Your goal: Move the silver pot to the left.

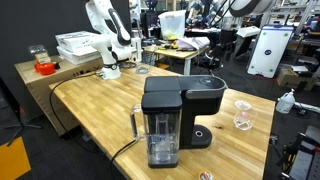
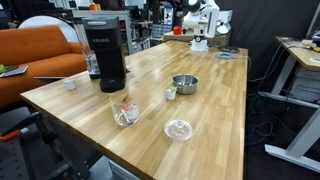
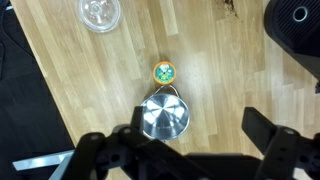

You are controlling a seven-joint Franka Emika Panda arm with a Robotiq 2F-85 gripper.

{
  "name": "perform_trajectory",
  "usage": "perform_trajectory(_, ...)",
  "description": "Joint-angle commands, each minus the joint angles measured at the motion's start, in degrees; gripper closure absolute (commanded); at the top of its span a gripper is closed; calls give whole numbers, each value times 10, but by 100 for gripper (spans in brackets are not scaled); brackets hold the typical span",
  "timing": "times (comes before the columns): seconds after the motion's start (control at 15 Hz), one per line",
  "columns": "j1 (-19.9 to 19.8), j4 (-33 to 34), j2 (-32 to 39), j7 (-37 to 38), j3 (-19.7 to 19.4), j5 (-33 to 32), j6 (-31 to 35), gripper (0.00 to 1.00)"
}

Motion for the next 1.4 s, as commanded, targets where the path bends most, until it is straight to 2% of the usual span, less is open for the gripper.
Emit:
perform_trajectory(0.0,-10,71,60,11,3,4,-27,0)
perform_trajectory(0.07,-14,83,75,8,5,17,-26,0)
perform_trajectory(0.13,-10,48,51,8,5,0,-2,0)
perform_trajectory(0.33,-12,71,75,10,5,3,-5,0)
perform_trajectory(0.73,-16,73,71,2,9,17,-6,0)
perform_trajectory(1.33,-35,166,172,5,10,35,-33,0)
